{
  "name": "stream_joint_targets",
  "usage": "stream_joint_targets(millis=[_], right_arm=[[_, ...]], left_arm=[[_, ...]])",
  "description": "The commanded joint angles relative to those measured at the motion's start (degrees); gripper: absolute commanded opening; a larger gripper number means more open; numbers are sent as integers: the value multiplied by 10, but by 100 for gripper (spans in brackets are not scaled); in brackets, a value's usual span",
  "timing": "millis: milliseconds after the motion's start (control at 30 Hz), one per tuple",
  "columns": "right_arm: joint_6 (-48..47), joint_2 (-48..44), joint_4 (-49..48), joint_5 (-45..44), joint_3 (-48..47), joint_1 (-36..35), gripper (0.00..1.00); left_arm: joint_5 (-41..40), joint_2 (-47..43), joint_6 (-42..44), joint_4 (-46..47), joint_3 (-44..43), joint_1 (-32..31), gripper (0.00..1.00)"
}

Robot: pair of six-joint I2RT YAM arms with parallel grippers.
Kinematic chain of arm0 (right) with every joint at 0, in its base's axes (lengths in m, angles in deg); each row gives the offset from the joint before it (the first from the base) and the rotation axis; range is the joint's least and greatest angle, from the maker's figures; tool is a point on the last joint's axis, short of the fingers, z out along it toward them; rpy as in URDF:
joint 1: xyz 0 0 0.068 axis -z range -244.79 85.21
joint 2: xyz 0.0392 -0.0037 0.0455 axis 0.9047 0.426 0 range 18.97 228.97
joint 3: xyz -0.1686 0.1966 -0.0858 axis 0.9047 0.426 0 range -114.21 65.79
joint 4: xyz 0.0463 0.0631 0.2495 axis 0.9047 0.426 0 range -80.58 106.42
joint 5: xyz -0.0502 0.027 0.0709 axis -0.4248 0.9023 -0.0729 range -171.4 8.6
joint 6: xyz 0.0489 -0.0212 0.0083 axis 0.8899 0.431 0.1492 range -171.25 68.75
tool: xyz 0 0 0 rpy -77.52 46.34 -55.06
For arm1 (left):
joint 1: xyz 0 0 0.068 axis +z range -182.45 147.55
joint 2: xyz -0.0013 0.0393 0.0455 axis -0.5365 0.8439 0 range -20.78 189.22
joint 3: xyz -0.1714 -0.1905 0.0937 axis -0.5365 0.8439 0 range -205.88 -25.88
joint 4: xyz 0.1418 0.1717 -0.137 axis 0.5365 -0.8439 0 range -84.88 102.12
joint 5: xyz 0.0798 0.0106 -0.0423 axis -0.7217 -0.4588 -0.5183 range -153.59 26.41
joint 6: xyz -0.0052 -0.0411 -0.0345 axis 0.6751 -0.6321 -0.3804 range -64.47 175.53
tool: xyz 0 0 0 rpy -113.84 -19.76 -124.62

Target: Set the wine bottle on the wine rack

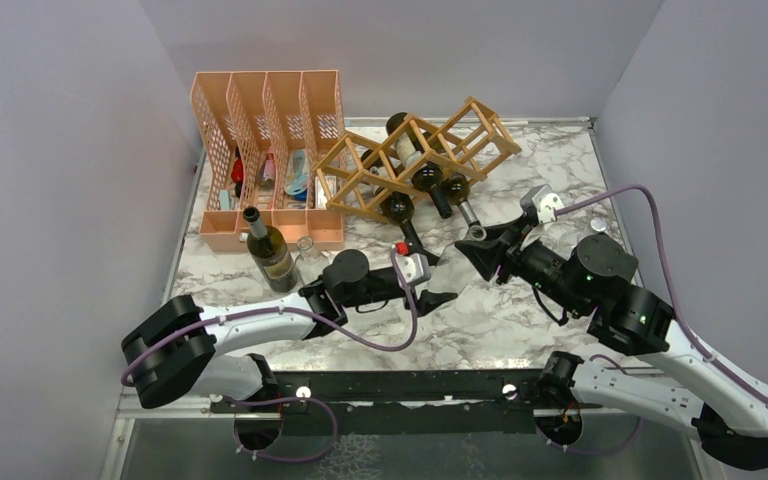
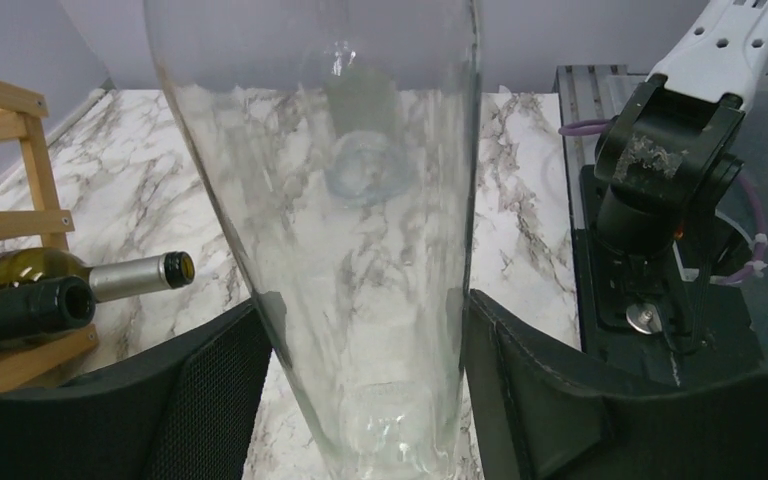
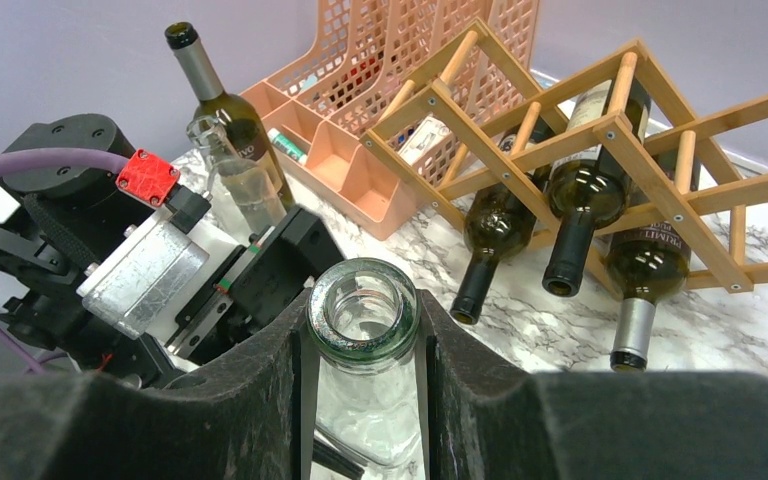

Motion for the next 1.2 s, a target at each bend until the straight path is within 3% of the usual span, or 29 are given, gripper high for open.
stream_joint_targets(millis=[0, 100, 200, 333, 867, 1167], right_arm=[[17, -14, -44, 18, -33, -3, 1], [24, -15, -30, 21, -37, -3, 4], [35, -16, 4, 12, -45, -2, 37], [49, -17, 61, 0, -61, -2, 61], [102, 24, 283, -41, -153, -2, 64], [110, 48, 286, -37, -149, -3, 70]], left_arm=[[8, 4, 13, 66, 10, -1, 62], [2, 7, 44, 67, 1, -1, 33], [-10, 8, 92, 68, -9, -1, 0], [-44, 9, 176, 67, -21, -1, 0], [-87, 8, 675, 53, -69, -1, 0], [-87, 7, 827, 26, -91, -1, 0]])
